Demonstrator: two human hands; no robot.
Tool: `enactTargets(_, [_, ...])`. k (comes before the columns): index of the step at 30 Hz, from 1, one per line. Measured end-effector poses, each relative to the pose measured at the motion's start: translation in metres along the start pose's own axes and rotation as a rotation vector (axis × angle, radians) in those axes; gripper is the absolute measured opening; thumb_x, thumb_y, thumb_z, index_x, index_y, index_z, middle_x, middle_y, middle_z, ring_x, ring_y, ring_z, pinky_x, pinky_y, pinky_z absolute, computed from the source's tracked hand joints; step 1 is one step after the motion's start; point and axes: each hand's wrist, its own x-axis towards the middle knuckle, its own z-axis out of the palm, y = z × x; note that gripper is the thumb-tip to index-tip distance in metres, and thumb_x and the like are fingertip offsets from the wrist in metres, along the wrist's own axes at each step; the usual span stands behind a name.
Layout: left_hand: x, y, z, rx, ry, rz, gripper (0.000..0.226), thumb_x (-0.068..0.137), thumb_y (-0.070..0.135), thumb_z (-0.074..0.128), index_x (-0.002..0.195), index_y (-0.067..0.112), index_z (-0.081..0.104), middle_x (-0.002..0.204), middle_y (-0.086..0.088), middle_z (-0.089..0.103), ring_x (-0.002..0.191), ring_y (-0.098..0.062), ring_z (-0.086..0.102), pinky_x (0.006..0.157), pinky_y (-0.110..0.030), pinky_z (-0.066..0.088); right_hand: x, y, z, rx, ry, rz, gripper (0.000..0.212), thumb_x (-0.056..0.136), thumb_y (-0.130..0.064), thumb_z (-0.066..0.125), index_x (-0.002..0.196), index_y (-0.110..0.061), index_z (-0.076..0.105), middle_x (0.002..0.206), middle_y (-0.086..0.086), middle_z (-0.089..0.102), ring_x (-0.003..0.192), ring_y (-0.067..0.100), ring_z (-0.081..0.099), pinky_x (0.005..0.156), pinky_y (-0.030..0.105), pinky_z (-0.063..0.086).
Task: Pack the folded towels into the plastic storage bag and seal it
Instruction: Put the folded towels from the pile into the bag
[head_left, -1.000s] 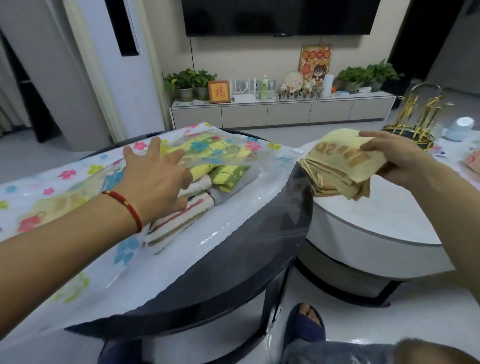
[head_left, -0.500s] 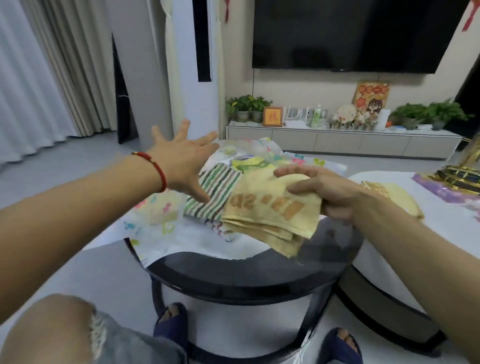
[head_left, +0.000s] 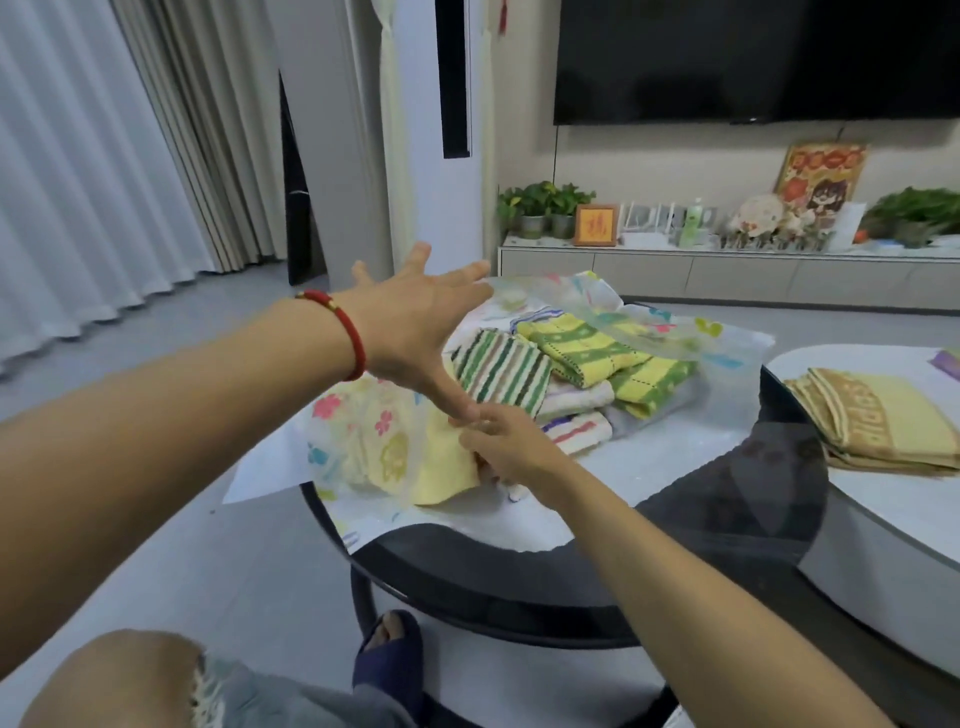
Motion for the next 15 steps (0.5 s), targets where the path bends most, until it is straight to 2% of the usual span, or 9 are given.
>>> enactTargets(1, [0.003, 0.002, 0.005, -0.008, 0.019, 0.008, 0.129, 0.051, 0.083, 0.069, 0.154, 0.035, 0.009, 0.164, 0.019, -0.008, 0.150, -0.037, -0.011, 0.103, -0.083, 0.010, -0.005, 0.003, -0.010, -0.012, 0.008, -0.012, 0.024, 0.098, -0.015, 0.057, 0.109, -0.029, 0.073, 0.088, 0.000, 0.072, 0.063, 0.014, 0.067, 0.066, 0.040, 0.063])
enactTargets(3, [0.009, 0.009, 0.013, -0.027, 0.060, 0.032, 0.121, 0.053, 0.081, 0.070, 0.151, 0.034, 0.017, 0.164, 0.015, -0.004, 0.150, -0.037, -0.005, 0.104, -0.083, 0.012, -0.019, 0.009, -0.035, -0.084, 0.020, -0.057, 0.026, 0.096, -0.012, 0.056, 0.102, -0.029, 0.074, 0.087, 0.001, 0.076, 0.076, 0.021, 0.075, 0.076, 0.045, 0.065])
enactTargets(6, [0.022, 0.025, 0.026, -0.024, 0.103, 0.081, 0.115, 0.057, 0.078, 0.071, 0.150, 0.034, 0.019, 0.165, 0.008, -0.001, 0.150, -0.039, 0.003, 0.104, -0.082, 0.016, -0.046, 0.028, -0.087, -0.194, 0.028, -0.065, 0.020, 0.098, -0.012, 0.060, 0.109, -0.019, 0.076, 0.097, 0.004, 0.079, 0.085, 0.019, 0.077, 0.075, 0.035, 0.064])
enactTargets(9, [0.042, 0.051, 0.039, 0.041, 0.155, 0.126, 0.107, 0.062, 0.075, 0.070, 0.149, 0.035, 0.022, 0.166, 0.002, 0.002, 0.149, -0.041, 0.006, 0.104, -0.080, 0.020, -0.077, 0.056, -0.149, -0.196, 0.103, 0.003, 0.015, 0.099, -0.012, 0.064, 0.105, -0.015, 0.077, 0.092, 0.005, 0.081, 0.079, 0.017, 0.078, 0.072, 0.029, 0.064])
enactTargets(13, [0.081, 0.098, 0.050, 0.148, 0.186, 0.189, 0.091, 0.068, 0.070, 0.070, 0.146, 0.039, 0.032, 0.165, 0.003, 0.003, 0.147, -0.044, 0.007, 0.101, -0.080, 0.024, -0.108, 0.105, -0.229, -0.070, 0.455, 0.098, 0.018, 0.095, -0.004, 0.063, 0.086, -0.006, 0.078, 0.071, 0.012, 0.073, 0.060, 0.024, 0.064, 0.058, 0.029, 0.053])
enactTargets(15, [0.101, 0.119, 0.052, 0.181, 0.160, 0.212, 0.084, 0.071, 0.063, 0.072, 0.143, 0.038, 0.038, 0.165, 0.004, 0.007, 0.146, -0.046, 0.010, 0.099, -0.080, 0.026, -0.115, 0.135, -0.261, -0.056, 0.691, 0.186, 0.021, 0.092, -0.007, 0.062, 0.077, -0.008, 0.077, 0.070, 0.011, 0.071, 0.059, 0.025, 0.061, 0.058, 0.034, 0.053])
